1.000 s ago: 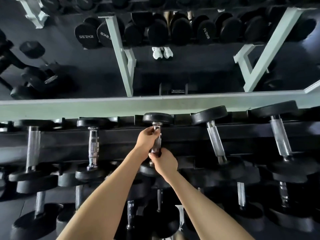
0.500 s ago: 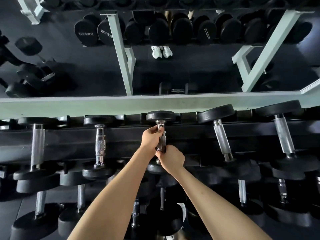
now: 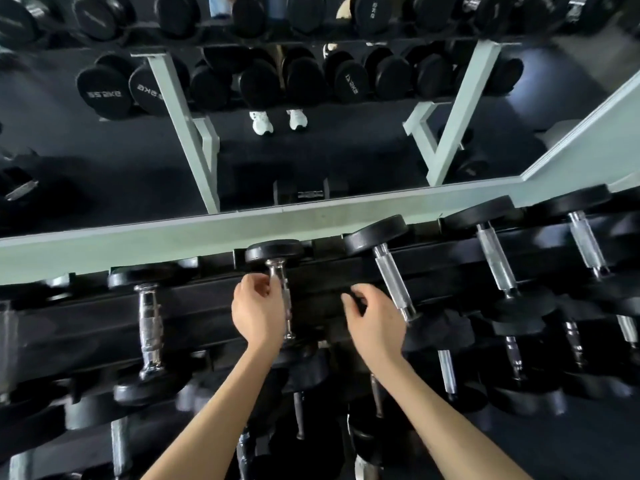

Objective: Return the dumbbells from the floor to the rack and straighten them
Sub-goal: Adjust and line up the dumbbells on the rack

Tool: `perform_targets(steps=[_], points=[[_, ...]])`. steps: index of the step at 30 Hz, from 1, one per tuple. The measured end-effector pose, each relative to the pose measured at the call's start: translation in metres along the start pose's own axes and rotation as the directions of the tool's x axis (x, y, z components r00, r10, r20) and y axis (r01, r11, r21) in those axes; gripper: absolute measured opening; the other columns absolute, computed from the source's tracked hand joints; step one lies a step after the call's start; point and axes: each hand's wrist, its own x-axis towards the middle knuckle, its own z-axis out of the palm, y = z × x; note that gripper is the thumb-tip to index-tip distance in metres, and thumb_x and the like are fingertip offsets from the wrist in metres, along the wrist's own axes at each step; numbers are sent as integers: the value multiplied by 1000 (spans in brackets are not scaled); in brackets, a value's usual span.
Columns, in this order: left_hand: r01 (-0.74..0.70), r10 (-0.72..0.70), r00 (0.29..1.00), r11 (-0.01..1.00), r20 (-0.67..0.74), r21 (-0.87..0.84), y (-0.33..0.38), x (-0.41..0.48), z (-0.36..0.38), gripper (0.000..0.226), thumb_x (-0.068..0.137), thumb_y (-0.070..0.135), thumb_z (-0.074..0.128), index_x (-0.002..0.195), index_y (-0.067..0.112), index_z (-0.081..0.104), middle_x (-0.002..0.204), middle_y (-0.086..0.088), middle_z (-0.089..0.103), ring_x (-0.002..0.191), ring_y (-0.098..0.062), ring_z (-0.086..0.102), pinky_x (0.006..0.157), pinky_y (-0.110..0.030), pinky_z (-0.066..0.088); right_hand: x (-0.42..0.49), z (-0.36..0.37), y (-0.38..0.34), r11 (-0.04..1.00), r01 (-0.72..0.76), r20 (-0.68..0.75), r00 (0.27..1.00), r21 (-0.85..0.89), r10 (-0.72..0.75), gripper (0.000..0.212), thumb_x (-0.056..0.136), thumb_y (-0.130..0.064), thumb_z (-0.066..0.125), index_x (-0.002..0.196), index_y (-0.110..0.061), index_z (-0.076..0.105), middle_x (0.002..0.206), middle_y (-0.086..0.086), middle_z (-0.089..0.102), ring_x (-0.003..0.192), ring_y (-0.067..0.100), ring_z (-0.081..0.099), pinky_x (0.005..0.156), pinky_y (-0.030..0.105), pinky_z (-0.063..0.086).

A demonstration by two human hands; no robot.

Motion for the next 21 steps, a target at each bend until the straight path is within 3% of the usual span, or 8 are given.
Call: perform_targets(steps=[2,3,6,9,11,16,19,21], points=[[-72,77,983,997,165,-33,11,-24,13,17,91,33,57,93,18,64,93,5,65,92,-16,61,76,-24,38,15,-25,28,999,-9,-196,981,-53,-2,16,82,-22,72,93,-10,71,83,4,73,76,28,69,63,26,44],[-84,93,961,995,259,-44,17,-34,25,20,92,33,56,98,17,66,94,6,65,94,-13,60,78,-22,38,25,-34,41,995,-77,-145,987,-64,67,19,86,-25,68,98,-10,69,87,6,73,81,29,68,64,27,42],[-93,100,896,995,432,-37,37,-53,70,37,93,35,54,121,12,63,114,0,68,106,-12,60,86,-20,39,55,-40,77,963,-195,290,926,-187,244,38,91,-42,57,117,-15,60,109,5,70,105,29,63,77,32,43],[3,29,868,998,495,-63,57,-61,118,51,92,37,53,136,12,49,125,-3,64,118,-18,58,92,-23,39,73,-36,94,972,-131,551,805,-194,219,40,89,-47,55,116,-18,58,111,3,69,108,26,63,80,31,43],[79,-17,867,991,498,-104,66,-64,142,52,91,35,55,138,13,47,123,-5,65,116,-21,59,91,-26,42,79,-33,102,980,-75,590,789,-186,172,34,89,-48,53,107,-19,59,106,2,70,103,26,64,76,31,42],[123,-56,925,980,375,-156,71,-64,167,19,83,21,66,99,11,66,83,-4,66,82,-23,64,78,-38,54,82,-34,110,991,-71,580,805,-117,126,29,90,-47,51,97,-22,63,96,0,71,95,25,65,68,29,37],[109,-70,936,989,345,-95,72,-62,171,13,80,20,68,88,10,66,74,-3,64,80,-29,66,77,-47,58,81,-34,112,990,-114,571,808,-88,144,27,89,-47,53,95,-25,67,93,-1,72,94,24,66,67,28,37],[87,-62,940,994,335,-61,76,-63,173,16,81,20,68,90,8,67,75,-2,63,78,-26,64,79,-44,57,81,-35,114,986,-158,579,799,-57,161,27,88,-47,54,98,-25,68,93,-1,73,94,23,66,67,27,37]])
